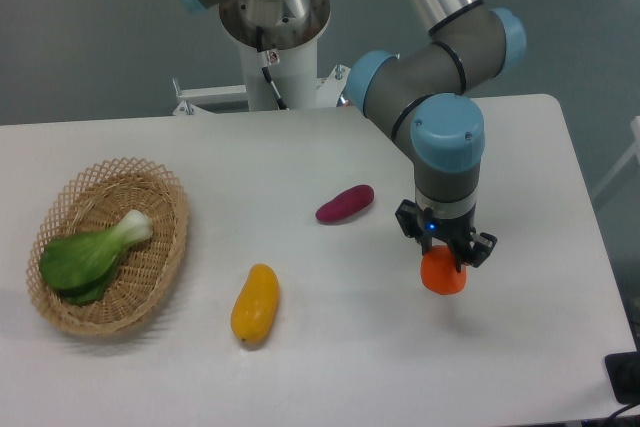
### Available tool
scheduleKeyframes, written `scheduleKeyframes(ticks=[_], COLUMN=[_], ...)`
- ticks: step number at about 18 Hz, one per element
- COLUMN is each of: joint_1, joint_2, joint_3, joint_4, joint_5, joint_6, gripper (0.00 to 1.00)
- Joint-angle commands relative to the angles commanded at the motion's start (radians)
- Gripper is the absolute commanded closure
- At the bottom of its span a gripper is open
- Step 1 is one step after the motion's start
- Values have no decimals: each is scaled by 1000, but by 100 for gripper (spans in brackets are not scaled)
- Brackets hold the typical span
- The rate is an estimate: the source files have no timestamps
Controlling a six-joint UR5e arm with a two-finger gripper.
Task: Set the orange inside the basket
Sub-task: 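Carry the held orange across the table toward the wicker basket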
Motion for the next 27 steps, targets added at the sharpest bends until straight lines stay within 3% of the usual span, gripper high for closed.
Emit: scheduleKeyframes(ticks=[6, 15, 27], joint_1=[-51, -196, -488], joint_2=[3, -8, 18], joint_3=[-5, -5, -14], joint_4=[5, 9, 11], joint_5=[-2, -2, 3], joint_6=[-61, -163, -319], gripper=[44, 44, 44])
